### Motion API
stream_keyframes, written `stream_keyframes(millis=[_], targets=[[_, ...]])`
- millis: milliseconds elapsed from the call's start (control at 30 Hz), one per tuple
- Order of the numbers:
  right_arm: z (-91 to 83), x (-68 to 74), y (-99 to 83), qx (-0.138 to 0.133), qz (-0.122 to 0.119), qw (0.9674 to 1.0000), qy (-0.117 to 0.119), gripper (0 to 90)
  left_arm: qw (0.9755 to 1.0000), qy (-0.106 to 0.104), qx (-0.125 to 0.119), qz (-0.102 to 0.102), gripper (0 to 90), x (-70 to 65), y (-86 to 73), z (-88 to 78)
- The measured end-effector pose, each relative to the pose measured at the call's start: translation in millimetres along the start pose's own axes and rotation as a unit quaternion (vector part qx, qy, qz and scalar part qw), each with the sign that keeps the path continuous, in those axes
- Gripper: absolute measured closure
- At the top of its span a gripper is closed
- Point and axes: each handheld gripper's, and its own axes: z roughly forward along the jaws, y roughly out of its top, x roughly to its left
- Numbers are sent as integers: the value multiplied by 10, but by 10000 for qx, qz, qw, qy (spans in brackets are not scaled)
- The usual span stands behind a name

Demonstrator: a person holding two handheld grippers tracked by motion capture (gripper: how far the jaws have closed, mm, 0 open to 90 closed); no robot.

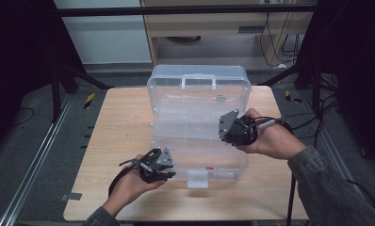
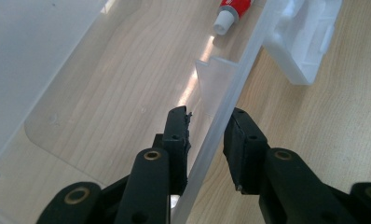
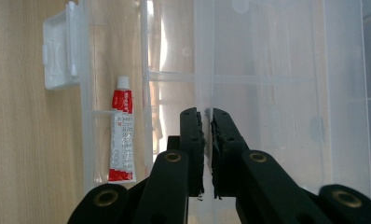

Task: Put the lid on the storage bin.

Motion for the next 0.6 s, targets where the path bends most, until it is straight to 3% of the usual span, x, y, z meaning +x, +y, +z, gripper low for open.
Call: stream_keyframes(millis=[367, 400, 600], targets=[[11, 40, -5, 18, -9, 10000, 90, 851, 10000, 10, -20, 7, 702, -5, -3, 3], [11, 41, -6, 19, -9, 10000, 92, 851, 10000, -6, -20, -80, 702, -17, -7, 5], [10, 30, -18, -5, 22, 10000, 87, 849, 9999, -10, -20, -115, 699, -22, -8, 7]])
